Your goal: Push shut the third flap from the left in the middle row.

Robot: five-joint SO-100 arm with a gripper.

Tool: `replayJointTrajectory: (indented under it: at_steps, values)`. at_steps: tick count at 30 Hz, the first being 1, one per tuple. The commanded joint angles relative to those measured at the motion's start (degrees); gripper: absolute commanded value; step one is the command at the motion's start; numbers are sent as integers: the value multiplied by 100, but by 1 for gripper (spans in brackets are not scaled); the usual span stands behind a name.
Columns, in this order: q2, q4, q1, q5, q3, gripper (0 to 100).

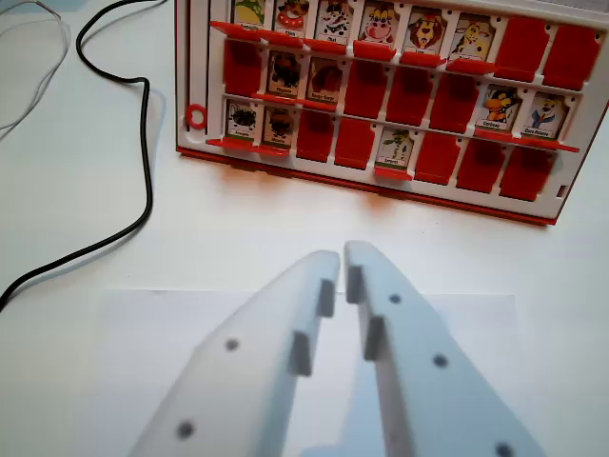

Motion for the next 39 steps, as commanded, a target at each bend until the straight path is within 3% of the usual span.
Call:
replayJointTrajectory:
  at_steps: [1, 20, 22, 24, 27, 39]
  values:
    - [9, 193, -9, 26, -378, 0]
    - [9, 229, -9, 35, -439, 0]
    - [9, 237, -9, 97, -466, 0]
    - [9, 255, 141, 97, -448, 0]
    - [9, 229, 334, -44, -299, 0]
    - [-677, -1380, 545, -105, 668, 0]
